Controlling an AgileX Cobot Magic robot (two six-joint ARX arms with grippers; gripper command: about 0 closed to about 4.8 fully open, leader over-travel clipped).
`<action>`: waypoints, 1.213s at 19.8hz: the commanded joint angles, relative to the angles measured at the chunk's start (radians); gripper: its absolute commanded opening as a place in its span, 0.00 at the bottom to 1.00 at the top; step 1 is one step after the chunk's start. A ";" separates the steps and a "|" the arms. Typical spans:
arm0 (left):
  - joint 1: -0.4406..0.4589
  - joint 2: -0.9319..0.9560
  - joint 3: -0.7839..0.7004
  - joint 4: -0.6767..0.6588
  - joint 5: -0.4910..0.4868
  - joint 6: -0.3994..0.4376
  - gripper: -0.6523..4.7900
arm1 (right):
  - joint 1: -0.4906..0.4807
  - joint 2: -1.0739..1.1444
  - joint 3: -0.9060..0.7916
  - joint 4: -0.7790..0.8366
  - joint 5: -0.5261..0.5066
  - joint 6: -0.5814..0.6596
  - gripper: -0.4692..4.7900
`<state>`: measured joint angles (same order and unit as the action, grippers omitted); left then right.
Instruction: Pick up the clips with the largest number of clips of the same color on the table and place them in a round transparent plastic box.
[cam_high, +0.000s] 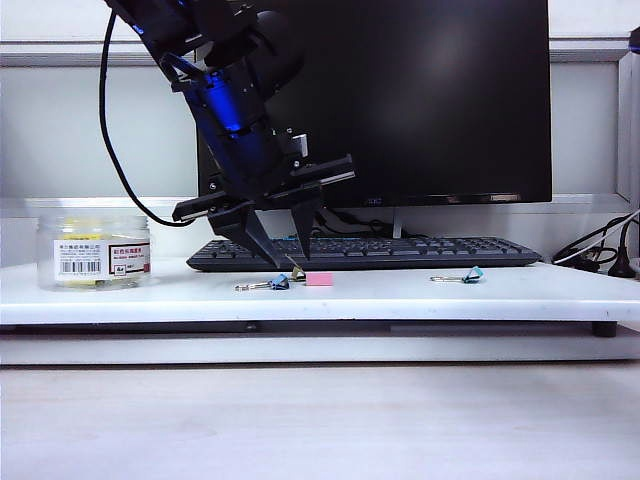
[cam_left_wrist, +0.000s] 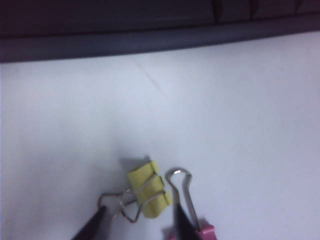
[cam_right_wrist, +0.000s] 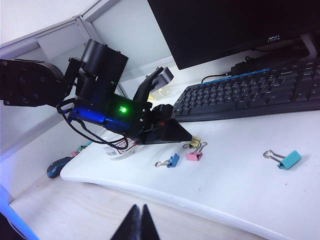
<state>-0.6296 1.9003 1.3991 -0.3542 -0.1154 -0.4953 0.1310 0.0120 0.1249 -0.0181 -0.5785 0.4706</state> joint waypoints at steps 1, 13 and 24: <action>-0.002 -0.002 0.004 0.018 -0.004 -0.011 0.40 | 0.000 0.000 0.005 0.015 -0.004 0.001 0.08; -0.003 0.003 0.003 0.043 -0.004 -0.018 0.26 | 0.000 0.000 0.005 0.015 -0.005 0.001 0.08; -0.014 0.034 0.004 0.079 -0.004 -0.043 0.15 | 0.000 0.000 0.005 0.015 -0.005 0.001 0.08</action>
<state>-0.6434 1.9362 1.3987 -0.2825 -0.1154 -0.5343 0.1310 0.0120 0.1249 -0.0177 -0.5785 0.4706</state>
